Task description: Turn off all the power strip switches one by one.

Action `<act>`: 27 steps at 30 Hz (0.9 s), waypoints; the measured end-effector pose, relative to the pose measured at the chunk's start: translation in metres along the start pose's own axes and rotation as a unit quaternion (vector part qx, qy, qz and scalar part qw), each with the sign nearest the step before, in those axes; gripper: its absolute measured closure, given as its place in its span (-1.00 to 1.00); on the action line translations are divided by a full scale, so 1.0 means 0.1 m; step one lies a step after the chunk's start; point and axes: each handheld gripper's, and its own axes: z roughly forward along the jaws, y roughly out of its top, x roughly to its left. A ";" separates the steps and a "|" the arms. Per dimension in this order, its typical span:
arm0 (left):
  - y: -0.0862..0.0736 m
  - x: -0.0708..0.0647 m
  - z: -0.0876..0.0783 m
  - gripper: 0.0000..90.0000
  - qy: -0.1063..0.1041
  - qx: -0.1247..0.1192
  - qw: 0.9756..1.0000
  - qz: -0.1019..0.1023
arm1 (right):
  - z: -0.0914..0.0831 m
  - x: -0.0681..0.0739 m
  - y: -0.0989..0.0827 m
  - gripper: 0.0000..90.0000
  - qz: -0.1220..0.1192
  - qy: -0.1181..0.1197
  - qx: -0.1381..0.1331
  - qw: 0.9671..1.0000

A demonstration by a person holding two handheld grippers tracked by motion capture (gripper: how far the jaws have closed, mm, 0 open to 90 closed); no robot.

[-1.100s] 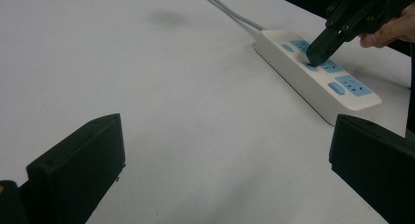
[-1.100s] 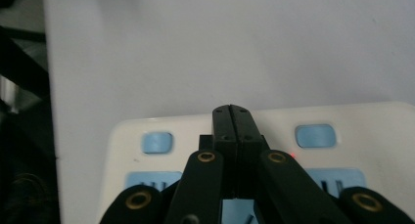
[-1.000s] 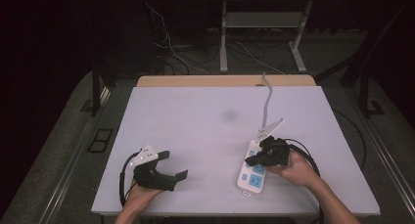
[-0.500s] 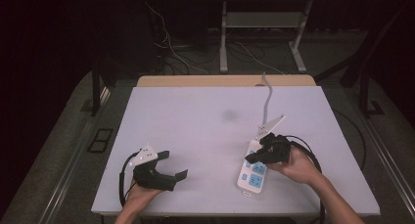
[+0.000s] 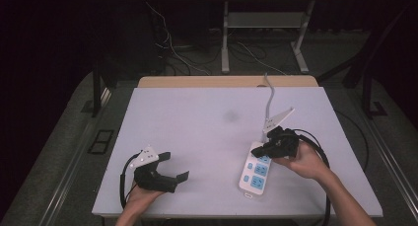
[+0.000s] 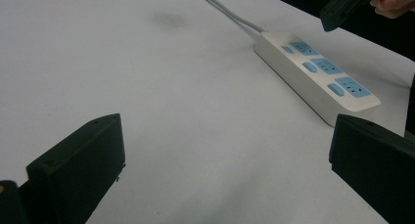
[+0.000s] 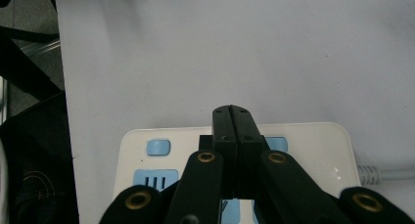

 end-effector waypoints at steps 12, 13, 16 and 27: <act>0.00 0.00 0.00 -1.00 0.000 0.000 1.000 -0.001 | -0.03 -0.11 0.02 1.00 0.007 -0.007 -0.001 1.000; 0.00 0.00 0.00 -1.00 0.000 -0.001 1.000 0.000 | -0.03 -0.12 0.02 1.00 0.007 -0.008 0.000 1.000; 0.00 0.00 0.00 -1.00 0.000 -0.001 1.000 -0.001 | -0.02 -0.15 0.02 1.00 0.011 -0.006 -0.004 1.000; 0.00 0.01 -0.01 -1.00 0.001 -0.001 1.000 0.001 | 0.05 -0.24 0.02 1.00 0.019 -0.003 -0.003 1.000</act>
